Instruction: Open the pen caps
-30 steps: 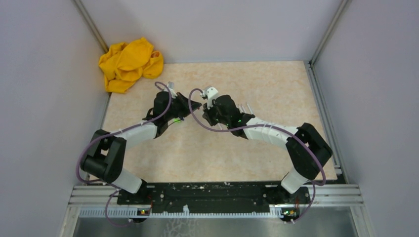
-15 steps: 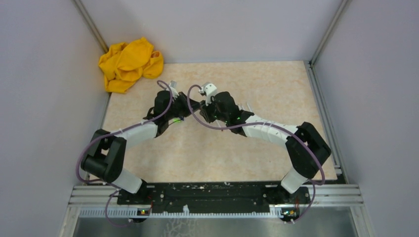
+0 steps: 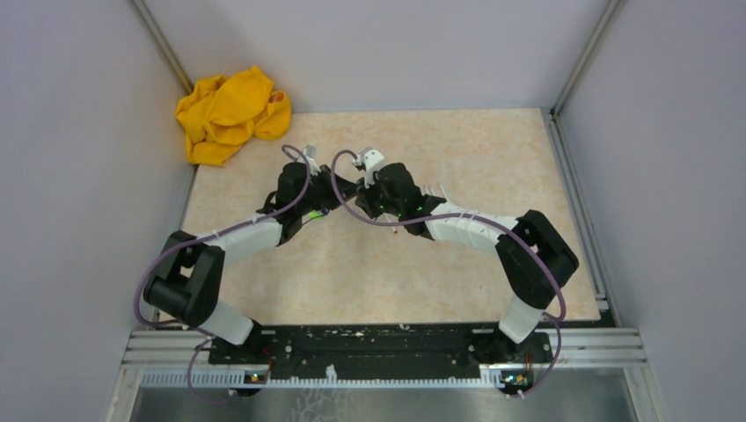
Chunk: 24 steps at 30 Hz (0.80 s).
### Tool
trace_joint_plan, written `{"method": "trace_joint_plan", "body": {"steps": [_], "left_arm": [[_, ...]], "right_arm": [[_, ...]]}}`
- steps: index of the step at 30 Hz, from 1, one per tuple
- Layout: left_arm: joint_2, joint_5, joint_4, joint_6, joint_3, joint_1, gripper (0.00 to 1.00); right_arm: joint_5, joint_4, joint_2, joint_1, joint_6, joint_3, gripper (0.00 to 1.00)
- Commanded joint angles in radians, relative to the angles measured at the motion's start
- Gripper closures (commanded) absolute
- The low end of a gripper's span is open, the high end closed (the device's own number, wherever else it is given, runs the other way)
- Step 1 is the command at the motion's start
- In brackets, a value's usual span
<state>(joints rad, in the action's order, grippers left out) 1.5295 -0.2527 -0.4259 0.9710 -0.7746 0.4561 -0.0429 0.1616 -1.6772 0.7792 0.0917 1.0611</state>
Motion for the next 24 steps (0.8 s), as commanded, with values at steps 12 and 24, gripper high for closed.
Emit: {"method": "trace_joint_plan", "body": {"steps": [12, 24], "left_arm": [[0.029, 0.496, 0.243, -0.094, -0.121, -0.059, 1.00], [0.093, 0.656, 0.413, -0.081, -0.091, -0.053, 0.72]], "right_arm": [[0.038, 0.053, 0.089, -0.014, 0.043, -0.157, 1.00], [0.133, 0.007, -0.066, -0.015, 0.037, -0.033, 1.00]]}}
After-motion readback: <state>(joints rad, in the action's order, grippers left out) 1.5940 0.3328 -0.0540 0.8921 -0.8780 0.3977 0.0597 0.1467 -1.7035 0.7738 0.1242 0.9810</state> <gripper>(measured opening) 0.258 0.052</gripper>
